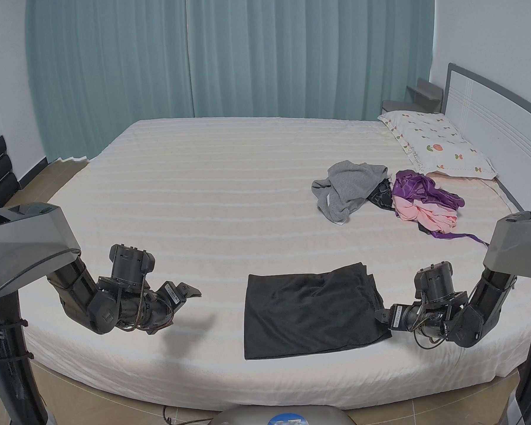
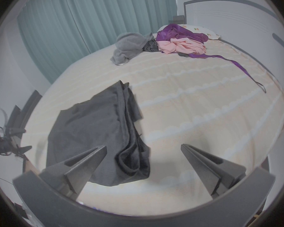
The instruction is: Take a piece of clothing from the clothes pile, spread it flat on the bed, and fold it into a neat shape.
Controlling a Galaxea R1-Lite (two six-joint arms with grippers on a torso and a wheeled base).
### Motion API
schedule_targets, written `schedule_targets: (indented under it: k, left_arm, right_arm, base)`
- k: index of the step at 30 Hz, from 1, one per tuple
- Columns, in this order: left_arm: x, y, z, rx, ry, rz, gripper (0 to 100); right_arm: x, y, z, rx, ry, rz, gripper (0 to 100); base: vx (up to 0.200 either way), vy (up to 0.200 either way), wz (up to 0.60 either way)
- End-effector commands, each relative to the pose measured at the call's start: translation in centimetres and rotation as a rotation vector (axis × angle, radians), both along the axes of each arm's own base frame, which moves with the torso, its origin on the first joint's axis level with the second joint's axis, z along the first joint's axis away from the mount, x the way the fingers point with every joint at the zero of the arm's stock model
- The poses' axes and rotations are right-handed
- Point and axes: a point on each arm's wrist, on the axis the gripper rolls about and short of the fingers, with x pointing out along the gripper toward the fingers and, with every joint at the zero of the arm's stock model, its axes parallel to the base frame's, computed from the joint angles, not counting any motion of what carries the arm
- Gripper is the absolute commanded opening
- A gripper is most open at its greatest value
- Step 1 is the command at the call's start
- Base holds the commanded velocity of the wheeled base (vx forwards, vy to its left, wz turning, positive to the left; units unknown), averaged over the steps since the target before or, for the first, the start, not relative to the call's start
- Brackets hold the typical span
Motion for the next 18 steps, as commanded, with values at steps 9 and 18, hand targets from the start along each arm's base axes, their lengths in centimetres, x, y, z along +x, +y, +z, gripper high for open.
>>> schedule_targets:
  k: [9, 18]
  left_arm:
    - [0.0, 0.0, 0.0, 0.000, 0.001, 0.000, 100]
    - [0.0, 0.0, 0.0, 0.000, 0.001, 0.000, 100]
  right_arm:
    - [0.5, 0.2, -1.3, 0.172, 0.036, 0.064, 100]
    - [-0.3, -0.2, -1.9, 0.138, 0.071, 0.066, 0]
  base:
    - [0.000, 0.000, 0.00]
    - [0.000, 0.000, 0.00]
